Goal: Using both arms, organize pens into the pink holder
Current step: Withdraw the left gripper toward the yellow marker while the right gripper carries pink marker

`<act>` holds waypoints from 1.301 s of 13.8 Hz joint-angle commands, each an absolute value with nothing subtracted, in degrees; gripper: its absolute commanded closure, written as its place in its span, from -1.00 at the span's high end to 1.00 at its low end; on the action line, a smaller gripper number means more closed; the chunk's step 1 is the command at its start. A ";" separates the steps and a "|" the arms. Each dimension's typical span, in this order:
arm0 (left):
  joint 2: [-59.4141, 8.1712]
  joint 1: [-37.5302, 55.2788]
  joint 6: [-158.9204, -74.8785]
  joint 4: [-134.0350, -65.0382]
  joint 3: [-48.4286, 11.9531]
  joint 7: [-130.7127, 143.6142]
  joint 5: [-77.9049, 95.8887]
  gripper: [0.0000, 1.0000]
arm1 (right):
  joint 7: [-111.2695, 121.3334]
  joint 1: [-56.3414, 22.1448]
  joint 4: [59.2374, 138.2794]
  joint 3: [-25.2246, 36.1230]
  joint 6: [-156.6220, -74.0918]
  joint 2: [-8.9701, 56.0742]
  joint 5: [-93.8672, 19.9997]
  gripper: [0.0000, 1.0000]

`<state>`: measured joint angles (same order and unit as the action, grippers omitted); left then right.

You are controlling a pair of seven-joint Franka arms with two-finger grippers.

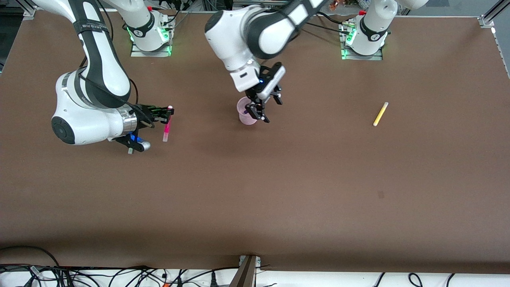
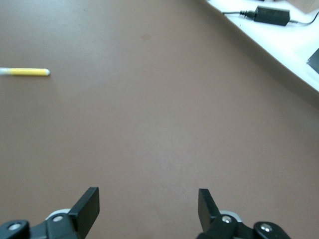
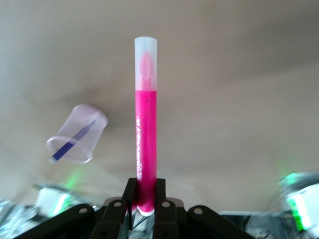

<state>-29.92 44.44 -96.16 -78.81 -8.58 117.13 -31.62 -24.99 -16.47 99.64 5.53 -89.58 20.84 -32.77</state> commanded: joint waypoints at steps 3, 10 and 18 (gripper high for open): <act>-19.00 33.42 -95.54 -80.77 -9.49 95.23 -18.92 0.96 | -35.14 -22.39 101.60 3.78 -89.20 21.18 -43.57 -1.00; -8.18 16.81 -91.95 -86.13 -9.49 61.67 -5.91 1.00 | -42.97 -38.22 104.68 3.69 -101.76 21.88 -53.08 -1.00; -6.24 -1.83 -88.33 -90.00 -9.40 15.16 1.93 1.00 | -44.74 -42.36 104.59 3.69 -108.28 25.57 -53.70 -1.00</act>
